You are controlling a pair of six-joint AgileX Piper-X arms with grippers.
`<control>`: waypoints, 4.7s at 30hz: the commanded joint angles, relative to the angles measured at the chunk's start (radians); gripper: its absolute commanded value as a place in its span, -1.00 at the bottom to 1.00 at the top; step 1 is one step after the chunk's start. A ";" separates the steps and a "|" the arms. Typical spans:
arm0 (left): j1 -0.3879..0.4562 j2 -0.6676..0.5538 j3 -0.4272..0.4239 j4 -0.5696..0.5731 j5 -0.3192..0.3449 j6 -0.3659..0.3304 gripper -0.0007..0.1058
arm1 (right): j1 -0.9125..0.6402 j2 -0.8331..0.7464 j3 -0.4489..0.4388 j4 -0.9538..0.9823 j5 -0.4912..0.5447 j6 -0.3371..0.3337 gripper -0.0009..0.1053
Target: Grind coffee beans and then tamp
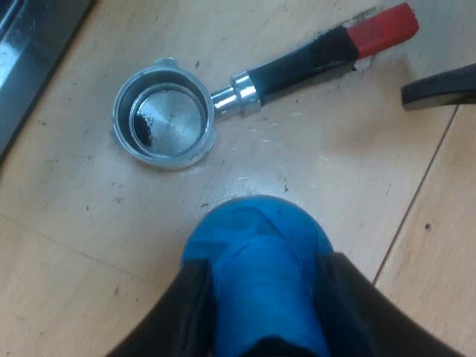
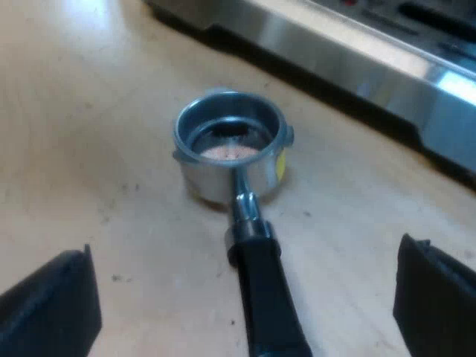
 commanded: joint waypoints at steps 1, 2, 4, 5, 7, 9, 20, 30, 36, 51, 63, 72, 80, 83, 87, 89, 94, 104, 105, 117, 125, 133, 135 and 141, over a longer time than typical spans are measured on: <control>-0.007 0.007 -0.008 -0.017 -0.001 -0.009 -0.98 | -0.044 -0.007 0.016 -0.058 -0.044 -0.039 0.56; -0.007 0.017 -0.008 -0.021 0.004 -0.009 -0.98 | -0.058 -0.007 0.019 -0.072 -0.044 -0.039 0.56; -0.007 0.036 -0.010 -0.026 0.016 -0.009 -0.98 | -0.077 -0.007 0.019 -0.088 -0.046 -0.049 0.56; -0.007 0.054 -0.015 -0.026 0.022 -0.009 -0.98 | -0.086 -0.007 0.019 -0.094 -0.053 -0.062 0.56; -0.007 0.083 -0.026 -0.026 0.024 0.002 -0.98 | -0.092 -0.007 0.019 -0.094 -0.070 -0.071 0.56; -0.007 0.119 -0.040 -0.026 0.023 0.019 -0.98 | -0.092 -0.007 0.019 -0.094 -0.086 -0.071 0.56; -0.007 0.283 -0.094 -0.114 0.023 0.051 -0.98 | -0.092 -0.007 0.019 -0.094 -0.096 -0.071 0.56; -0.007 0.366 -0.094 -0.166 0.015 0.051 -0.98 | -0.092 -0.007 0.019 -0.094 -0.165 -0.130 0.56; -0.007 0.405 -0.094 -0.190 -0.017 0.051 -0.98 | -0.092 -0.007 0.019 -0.094 -0.176 -0.130 0.56; 0.069 0.499 -0.094 -0.214 -0.020 0.052 -0.98 | -0.092 -0.007 0.019 -0.094 -0.176 -0.130 0.56; 0.104 0.501 -0.094 -0.255 0.048 0.081 -0.98 | -0.092 -0.007 0.019 -0.094 -0.176 -0.130 0.56; 0.104 0.516 -0.094 -0.265 0.093 0.081 -0.98 | -0.092 -0.007 0.019 -0.094 -0.176 -0.130 0.56; 0.104 0.567 -0.094 -0.261 0.084 0.081 -0.98 | -0.092 -0.007 0.019 -0.094 -0.176 -0.130 0.56; 0.104 0.566 -0.094 -0.261 0.084 0.081 -0.98 | -0.092 -0.007 0.019 -0.094 -0.176 -0.130 0.56; 0.104 0.566 -0.094 -0.261 0.081 0.081 -0.98 | -0.092 -0.007 0.019 -0.094 -0.176 -0.130 0.56; 0.104 0.566 -0.094 -0.270 0.053 0.081 -0.98 | -0.092 -0.007 0.019 -0.094 -0.176 -0.130 0.56; 0.104 0.566 -0.094 -0.283 0.046 0.081 -0.98 | -0.092 -0.007 0.019 -0.094 -0.176 -0.130 0.56; 0.104 0.566 -0.094 -0.283 0.046 0.081 -0.98 | -0.092 -0.007 0.019 -0.094 -0.176 -0.130 0.56; 0.104 0.566 -0.094 -0.283 0.046 0.081 -0.98 | -0.092 -0.007 0.019 -0.094 -0.176 -0.130 0.56; 0.104 0.566 -0.094 -0.288 0.059 0.081 -0.98 | -0.092 -0.007 0.019 -0.094 -0.176 -0.128 0.56; 0.104 0.566 -0.040 -0.315 0.085 0.081 -0.98 | -0.092 -0.007 0.019 -0.094 -0.176 -0.123 0.56; 0.104 0.569 -0.006 -0.360 0.085 0.078 -0.98 | -0.092 -0.007 0.019 -0.094 -0.176 -0.123 0.56; 0.104 0.572 -0.006 -0.368 0.085 0.078 -0.98 | -0.092 -0.007 0.019 -0.094 -0.176 -0.123 0.56; 0.104 0.634 -0.006 -0.341 0.085 0.078 -0.98 | -0.092 -0.007 0.019 -0.094 -0.176 -0.123 0.56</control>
